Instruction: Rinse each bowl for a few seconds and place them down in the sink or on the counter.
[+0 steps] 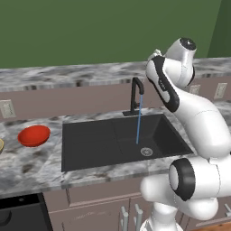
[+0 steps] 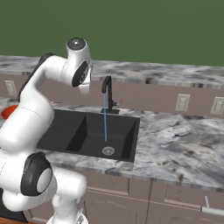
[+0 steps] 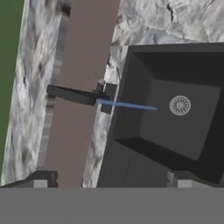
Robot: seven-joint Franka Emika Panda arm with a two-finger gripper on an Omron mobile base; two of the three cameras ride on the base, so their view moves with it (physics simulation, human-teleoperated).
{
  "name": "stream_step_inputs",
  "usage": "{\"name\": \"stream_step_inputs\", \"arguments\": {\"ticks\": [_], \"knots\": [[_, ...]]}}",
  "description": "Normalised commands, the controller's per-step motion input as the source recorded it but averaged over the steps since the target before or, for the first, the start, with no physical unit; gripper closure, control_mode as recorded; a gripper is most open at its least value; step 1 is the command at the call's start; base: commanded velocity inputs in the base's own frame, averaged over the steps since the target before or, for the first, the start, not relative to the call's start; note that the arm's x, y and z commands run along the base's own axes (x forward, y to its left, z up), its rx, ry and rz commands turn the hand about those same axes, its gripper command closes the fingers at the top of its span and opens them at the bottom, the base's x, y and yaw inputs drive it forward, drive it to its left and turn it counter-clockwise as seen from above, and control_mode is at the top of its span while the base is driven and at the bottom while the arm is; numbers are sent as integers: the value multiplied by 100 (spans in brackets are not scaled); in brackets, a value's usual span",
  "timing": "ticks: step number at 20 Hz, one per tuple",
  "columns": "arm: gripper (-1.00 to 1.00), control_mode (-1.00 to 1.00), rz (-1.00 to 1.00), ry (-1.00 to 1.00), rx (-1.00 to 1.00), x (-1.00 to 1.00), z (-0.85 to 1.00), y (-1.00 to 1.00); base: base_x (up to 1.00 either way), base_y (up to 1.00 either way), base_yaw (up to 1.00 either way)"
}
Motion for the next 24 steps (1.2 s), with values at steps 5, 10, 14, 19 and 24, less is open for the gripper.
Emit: {"name": "stream_step_inputs", "arguments": {"ticks": [5, 10, 14, 19, 24], "knots": [[-100, -100, 10, 9, 1, -9, 0, 64, 0, 0, 0], [-100, -100, 11, 10, 4, -8, 0, 69, 0, 0, 0], [-100, -100, 10, 3, 4, -11, -10, 71, 0, 0, 0], [-100, -100, 11, 0, 2, -8, -20, 72, 0, 0, 0], [-100, -100, 10, 0, 3, 0, -21, 70, 0, 0, 0]]}}
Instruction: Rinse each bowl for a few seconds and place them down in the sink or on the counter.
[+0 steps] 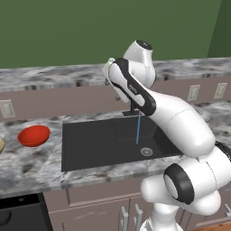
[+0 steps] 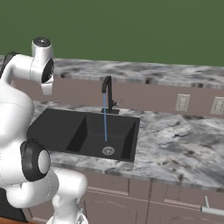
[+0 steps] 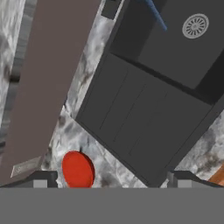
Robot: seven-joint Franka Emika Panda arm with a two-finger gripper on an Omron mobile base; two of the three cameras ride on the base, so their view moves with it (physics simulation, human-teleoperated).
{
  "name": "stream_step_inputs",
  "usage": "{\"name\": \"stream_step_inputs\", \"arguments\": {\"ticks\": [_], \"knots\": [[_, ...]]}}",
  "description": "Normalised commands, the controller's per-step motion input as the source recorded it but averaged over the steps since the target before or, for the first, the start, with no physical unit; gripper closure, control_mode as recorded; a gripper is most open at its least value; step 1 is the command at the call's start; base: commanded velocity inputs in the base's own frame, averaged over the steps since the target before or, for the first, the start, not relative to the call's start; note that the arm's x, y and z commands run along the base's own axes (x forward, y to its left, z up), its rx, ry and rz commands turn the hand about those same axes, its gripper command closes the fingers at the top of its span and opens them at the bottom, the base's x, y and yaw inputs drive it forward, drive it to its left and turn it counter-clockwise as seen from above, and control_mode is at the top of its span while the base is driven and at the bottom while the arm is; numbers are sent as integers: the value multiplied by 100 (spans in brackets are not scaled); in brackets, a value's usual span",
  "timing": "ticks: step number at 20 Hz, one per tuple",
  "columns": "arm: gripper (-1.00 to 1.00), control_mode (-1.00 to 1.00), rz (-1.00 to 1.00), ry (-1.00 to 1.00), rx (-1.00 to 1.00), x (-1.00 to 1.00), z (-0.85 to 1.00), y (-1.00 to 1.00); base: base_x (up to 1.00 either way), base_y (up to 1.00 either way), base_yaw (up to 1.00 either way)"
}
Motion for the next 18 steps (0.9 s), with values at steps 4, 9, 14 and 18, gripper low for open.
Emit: {"name": "stream_step_inputs", "arguments": {"ticks": [4, 9, 14, 18], "knots": [[-100, -100, 12, 6, 0, 0, -6, 49, 0, 0, 0], [-100, -100, 8, 6, 0, -6, 0, 21, 0, 0, 0], [-100, -100, 9, 4, 0, -19, 1, 9, 0, 0, 0], [-100, -100, 10, 1, -3, -30, 0, 2, 0, 0, 0]]}}
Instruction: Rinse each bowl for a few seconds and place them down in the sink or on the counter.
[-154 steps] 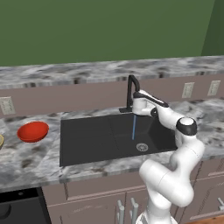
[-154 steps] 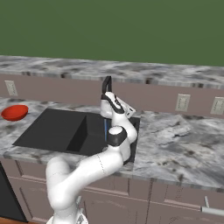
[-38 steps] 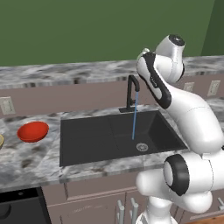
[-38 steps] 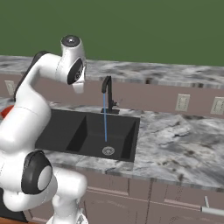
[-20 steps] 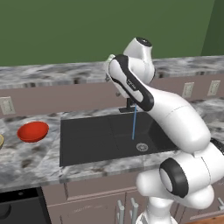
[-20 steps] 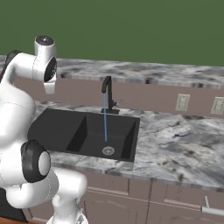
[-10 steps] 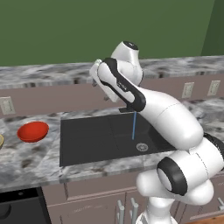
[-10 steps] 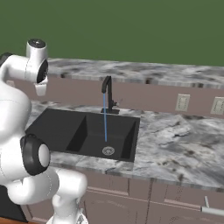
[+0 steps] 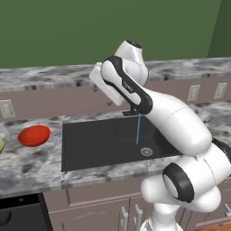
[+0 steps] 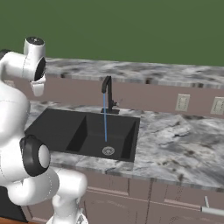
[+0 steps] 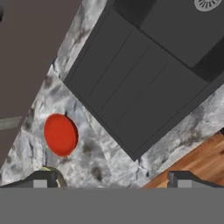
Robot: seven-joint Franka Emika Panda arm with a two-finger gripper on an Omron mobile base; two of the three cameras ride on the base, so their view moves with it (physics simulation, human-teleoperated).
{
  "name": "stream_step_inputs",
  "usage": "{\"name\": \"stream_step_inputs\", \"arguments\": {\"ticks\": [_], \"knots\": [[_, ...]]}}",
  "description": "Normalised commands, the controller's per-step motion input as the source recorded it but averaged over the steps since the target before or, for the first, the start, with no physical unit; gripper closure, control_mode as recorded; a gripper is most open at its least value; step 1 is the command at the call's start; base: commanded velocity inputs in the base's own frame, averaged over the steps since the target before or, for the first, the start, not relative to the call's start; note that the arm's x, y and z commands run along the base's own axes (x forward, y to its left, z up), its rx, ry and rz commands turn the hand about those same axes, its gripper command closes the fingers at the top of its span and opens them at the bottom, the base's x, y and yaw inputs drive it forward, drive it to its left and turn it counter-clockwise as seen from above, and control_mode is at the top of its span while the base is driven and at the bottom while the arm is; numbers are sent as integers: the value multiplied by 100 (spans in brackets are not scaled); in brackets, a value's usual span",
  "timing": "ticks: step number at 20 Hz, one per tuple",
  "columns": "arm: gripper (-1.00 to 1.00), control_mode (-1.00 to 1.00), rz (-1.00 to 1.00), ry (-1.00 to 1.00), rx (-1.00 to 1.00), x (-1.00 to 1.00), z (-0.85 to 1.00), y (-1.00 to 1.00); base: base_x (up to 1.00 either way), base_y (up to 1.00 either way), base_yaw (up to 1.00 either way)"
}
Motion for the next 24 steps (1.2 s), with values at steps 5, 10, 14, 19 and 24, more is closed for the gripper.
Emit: {"name": "stream_step_inputs", "arguments": {"ticks": [5, 10, 14, 19, 24], "knots": [[-100, -100, 13, 0, -3, -33, 0, 31, 0, 0, 0], [-100, -100, 11, -3, -2, -27, -2, 43, 0, 0, 0], [-100, -100, 9, -3, 0, -20, -7, 44, 0, 0, 0], [-100, -100, 8, 0, -1, -14, -4, 31, 0, 0, 0], [-100, -100, 7, -1, 0, -13, -6, 30, 0, 0, 0]]}}
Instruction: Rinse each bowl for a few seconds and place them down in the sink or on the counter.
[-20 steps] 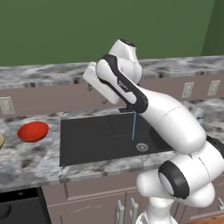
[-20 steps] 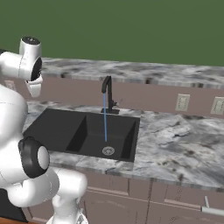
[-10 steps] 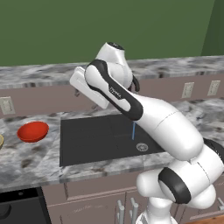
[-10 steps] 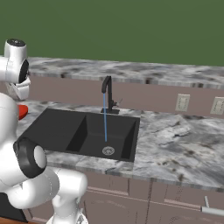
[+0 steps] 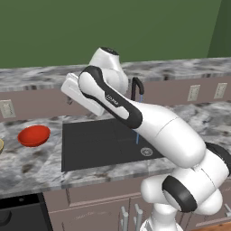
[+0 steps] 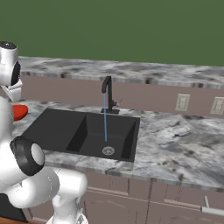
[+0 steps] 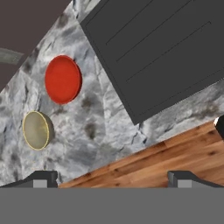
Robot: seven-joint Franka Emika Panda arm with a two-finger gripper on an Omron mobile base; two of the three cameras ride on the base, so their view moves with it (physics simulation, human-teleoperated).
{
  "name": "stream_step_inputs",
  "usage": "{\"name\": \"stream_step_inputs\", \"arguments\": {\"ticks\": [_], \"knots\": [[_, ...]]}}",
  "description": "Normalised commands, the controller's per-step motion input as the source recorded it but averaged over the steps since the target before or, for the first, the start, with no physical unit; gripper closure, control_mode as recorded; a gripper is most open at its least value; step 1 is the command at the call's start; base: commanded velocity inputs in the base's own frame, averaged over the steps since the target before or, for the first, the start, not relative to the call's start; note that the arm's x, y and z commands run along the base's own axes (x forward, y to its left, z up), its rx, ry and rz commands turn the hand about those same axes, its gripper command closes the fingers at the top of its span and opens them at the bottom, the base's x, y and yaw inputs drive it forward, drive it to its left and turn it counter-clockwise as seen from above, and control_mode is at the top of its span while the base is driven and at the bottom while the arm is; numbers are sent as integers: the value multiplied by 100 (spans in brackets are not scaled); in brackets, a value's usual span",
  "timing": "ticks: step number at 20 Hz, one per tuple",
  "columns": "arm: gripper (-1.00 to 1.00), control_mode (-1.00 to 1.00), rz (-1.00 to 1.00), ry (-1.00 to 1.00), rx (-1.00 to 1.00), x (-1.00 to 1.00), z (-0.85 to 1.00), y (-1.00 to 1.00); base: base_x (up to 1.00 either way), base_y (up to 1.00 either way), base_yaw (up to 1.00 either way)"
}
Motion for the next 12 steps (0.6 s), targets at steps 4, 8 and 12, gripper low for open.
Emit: {"name": "stream_step_inputs", "arguments": {"ticks": [4, 8, 12], "knots": [[-100, -100, 9, -2, -1, -16, -6, 35, 0, 0, 0], [-100, -100, 10, -5, -3, -15, -10, 41, 0, 0, 0], [-100, -100, 11, -5, -4, -10, -11, 37, 0, 0, 0]]}}
